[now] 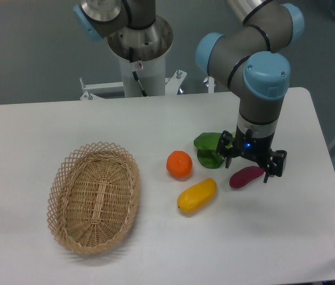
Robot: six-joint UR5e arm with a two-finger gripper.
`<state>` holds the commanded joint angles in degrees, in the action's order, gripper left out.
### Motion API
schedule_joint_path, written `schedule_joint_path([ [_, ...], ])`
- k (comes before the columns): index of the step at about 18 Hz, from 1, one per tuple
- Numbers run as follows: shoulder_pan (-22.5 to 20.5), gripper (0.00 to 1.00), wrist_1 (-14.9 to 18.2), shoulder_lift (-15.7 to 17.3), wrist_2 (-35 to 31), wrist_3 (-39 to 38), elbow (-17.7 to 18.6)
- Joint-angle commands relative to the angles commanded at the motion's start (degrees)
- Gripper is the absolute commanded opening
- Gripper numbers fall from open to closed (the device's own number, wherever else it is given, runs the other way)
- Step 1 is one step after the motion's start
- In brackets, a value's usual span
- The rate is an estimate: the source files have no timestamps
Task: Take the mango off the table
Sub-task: 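Move the open gripper from the purple vegetable over the yellow mango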
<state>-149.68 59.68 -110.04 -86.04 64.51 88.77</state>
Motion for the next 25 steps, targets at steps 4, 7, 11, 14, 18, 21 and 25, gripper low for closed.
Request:
schedule_joint_path([
  [4,0.4,1.0,-0.2,0.4,0.2,-0.4,0.6],
  [7,1.0,1.0,-0.4,1.0,0.3,-1.1,2.6],
  [11,2.8,1.0,-1.8,0.7,0.4,-3.2,3.4],
  [14,4.2,1.0,-7.4,0.6,0.3,-5.2,7.8],
  [18,5.7,1.0,-12.2,0.2,0.2,-5.7,11.9],
  [21,7.2,1.0,-12.8,-1.3,0.1,-5.8,13.4],
  [25,8.7,1.0,-13.2,-4.2,-0.4,-5.7,13.0],
])
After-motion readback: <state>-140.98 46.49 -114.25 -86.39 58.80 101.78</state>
